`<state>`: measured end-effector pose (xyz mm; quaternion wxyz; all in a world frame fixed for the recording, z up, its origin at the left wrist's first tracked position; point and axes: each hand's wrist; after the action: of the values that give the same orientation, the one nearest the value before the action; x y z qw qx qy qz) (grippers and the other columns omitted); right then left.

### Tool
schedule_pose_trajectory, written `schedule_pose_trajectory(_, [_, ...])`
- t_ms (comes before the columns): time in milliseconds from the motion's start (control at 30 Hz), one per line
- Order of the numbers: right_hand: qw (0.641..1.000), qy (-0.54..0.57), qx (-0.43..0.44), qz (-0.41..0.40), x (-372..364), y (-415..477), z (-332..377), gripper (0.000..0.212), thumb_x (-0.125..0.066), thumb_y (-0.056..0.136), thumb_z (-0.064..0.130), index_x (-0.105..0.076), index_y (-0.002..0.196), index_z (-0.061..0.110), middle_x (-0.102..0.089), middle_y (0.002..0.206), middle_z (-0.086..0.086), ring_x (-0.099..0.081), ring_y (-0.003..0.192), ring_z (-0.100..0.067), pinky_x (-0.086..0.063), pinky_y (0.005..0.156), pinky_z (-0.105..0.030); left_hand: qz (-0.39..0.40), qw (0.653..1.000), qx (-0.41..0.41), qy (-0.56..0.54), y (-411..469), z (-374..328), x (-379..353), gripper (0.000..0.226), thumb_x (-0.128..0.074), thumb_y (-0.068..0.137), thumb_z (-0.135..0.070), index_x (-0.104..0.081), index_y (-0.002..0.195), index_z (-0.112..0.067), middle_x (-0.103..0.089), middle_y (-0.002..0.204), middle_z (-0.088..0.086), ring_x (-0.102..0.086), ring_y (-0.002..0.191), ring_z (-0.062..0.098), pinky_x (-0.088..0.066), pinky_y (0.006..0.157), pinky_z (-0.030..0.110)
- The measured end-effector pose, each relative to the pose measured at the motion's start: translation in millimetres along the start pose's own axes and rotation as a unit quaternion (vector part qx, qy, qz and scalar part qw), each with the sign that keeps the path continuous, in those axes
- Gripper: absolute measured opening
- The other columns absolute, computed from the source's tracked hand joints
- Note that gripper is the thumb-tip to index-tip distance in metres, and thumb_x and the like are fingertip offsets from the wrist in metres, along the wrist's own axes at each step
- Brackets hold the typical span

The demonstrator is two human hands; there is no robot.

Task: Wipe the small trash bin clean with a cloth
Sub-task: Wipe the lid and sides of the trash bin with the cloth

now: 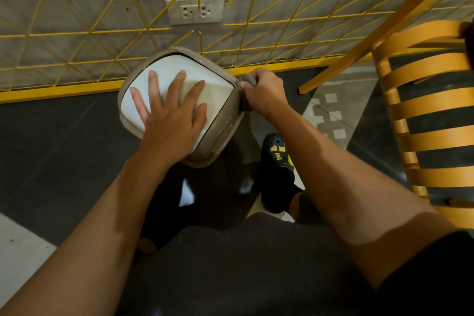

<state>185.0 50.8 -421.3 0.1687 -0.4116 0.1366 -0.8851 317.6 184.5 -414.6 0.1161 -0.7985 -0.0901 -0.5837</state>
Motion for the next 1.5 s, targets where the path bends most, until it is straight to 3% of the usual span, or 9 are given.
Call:
schedule_pose_trajectory(167, [0.995, 0.078, -0.001, -0.055, -13.4, -35.0, -15.2, 0.022, -0.054, 0.091, 0.015, -0.061, 0.11, 0.009, -0.064, 0.109, -0.01, -0.051, 0.089, -0.012, -0.032, 0.069, -0.01, -0.001, 1.0, 0.002, -0.001, 0.5, -0.2, -1.4, 0.045, -0.026, 0.097, -0.038, -0.027, 0.142, -0.032, -0.012, 0.155, 0.001, 0.009, 0.142, 0.036, 0.012, 0.108, 0.059])
schedule_pose_trajectory(300, [0.982, 0.146, 0.041, -0.108, -32.8, -82.0, -17.7, 0.024, -0.055, 0.09, 0.014, -0.06, 0.113, 0.011, -0.063, 0.11, -0.004, -0.055, 0.098, -0.011, -0.042, 0.086, -0.016, 0.002, 1.0, 0.009, -0.004, 1.3, -0.5, -2.1, 0.046, -0.025, 0.096, -0.039, -0.026, 0.142, -0.034, -0.011, 0.155, -0.001, 0.011, 0.142, 0.035, 0.013, 0.108, 0.058])
schedule_pose_trajectory(367, [0.976, 0.162, 0.071, -0.13, -38.5, -97.7, -17.2, 0.024, -0.056, 0.089, 0.013, -0.061, 0.113, 0.011, -0.06, 0.106, 0.003, -0.051, 0.094, -0.003, -0.037, 0.083, 0.0, 0.008, 1.0, 0.011, -0.009, 2.0, 0.3, -2.1, 0.046, -0.023, 0.096, -0.04, -0.025, 0.141, -0.036, -0.009, 0.155, -0.002, 0.013, 0.141, 0.034, 0.015, 0.107, 0.057])
schedule_pose_trajectory(433, [0.974, 0.163, 0.073, -0.139, -36.7, -96.9, -15.2, 0.024, -0.057, 0.089, 0.011, -0.062, 0.113, 0.009, -0.061, 0.107, -0.001, -0.05, 0.094, -0.001, -0.033, 0.077, 0.005, 0.016, 1.0, 0.009, -0.009, 2.1, 0.7, -2.1, 0.046, -0.022, 0.096, -0.041, -0.024, 0.141, -0.036, -0.008, 0.156, -0.003, 0.014, 0.141, 0.033, 0.016, 0.107, 0.056])
schedule_pose_trajectory(667, [0.98, 0.17, 0.008, -0.106, -23.8, -76.6, 1.3, 0.027, -0.054, 0.09, 0.011, -0.063, 0.115, 0.014, -0.063, 0.115, -0.007, -0.058, 0.106, -0.016, -0.045, 0.091, -0.022, 0.015, 1.0, 0.011, -0.009, 3.3, 0.4, -1.2, 0.045, -0.024, 0.096, -0.039, -0.025, 0.141, -0.036, -0.009, 0.155, -0.002, 0.013, 0.141, 0.033, 0.015, 0.107, 0.057])
schedule_pose_trajectory(900, [0.953, 0.215, 0.117, -0.179, -66.8, -154.8, -3.7, 0.024, -0.059, 0.083, -0.004, -0.066, 0.105, 0.003, -0.064, 0.105, -0.01, -0.059, 0.098, -0.009, -0.046, 0.09, -0.015, 0.023, 1.0, 0.012, -0.014, 4.0, 1.0, -2.3, 0.045, -0.022, 0.096, -0.039, -0.023, 0.141, -0.037, -0.006, 0.156, -0.003, 0.015, 0.141, 0.033, 0.016, 0.107, 0.057])
schedule_pose_trajectory(1033, [0.947, 0.26, 0.034, -0.185, -60.1, -132.8, -1.0, 0.024, -0.057, 0.086, 0.001, -0.066, 0.107, 0.009, -0.063, 0.108, -0.006, -0.053, 0.095, 0.0, -0.043, 0.088, -0.011, 0.027, 0.999, 0.017, -0.026, 3.6, 0.6, -1.5, 0.044, -0.023, 0.096, -0.039, -0.025, 0.14, -0.039, -0.007, 0.155, -0.005, 0.016, 0.141, 0.031, 0.017, 0.107, 0.055])
schedule_pose_trajectory(1167, [0.936, 0.306, -0.08, -0.157, -46.8, -101.1, 4.1, 0.025, -0.056, 0.09, 0.012, -0.064, 0.113, 0.012, -0.064, 0.114, -0.005, -0.058, 0.104, -0.012, -0.048, 0.096, -0.031, 0.021, 0.999, 0.012, -0.031, 3.8, 1.0, -1.2, 0.044, -0.024, 0.097, -0.039, -0.026, 0.14, -0.038, -0.008, 0.155, -0.005, 0.015, 0.141, 0.032, 0.017, 0.107, 0.055])
schedule_pose_trajectory(1500, [0.91, 0.377, -0.136, -0.107, -90.5, -162.3, -2.6, 0.026, -0.06, 0.088, 0.011, -0.063, 0.114, 0.012, -0.064, 0.115, -0.007, -0.06, 0.106, -0.011, -0.048, 0.097, -0.032, 0.019, 0.999, 0.012, -0.034, 3.0, 2.1, -1.8, 0.042, -0.023, 0.097, -0.039, -0.027, 0.139, -0.038, -0.009, 0.155, -0.005, 0.016, 0.141, 0.03, 0.019, 0.106, 0.053])
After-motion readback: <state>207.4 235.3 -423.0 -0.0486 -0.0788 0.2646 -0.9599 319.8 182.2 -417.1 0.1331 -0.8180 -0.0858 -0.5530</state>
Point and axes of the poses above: each hand's wrist, its own y-axis towards the middle knuckle, its own x-axis out of the back of the hand, z = x × y
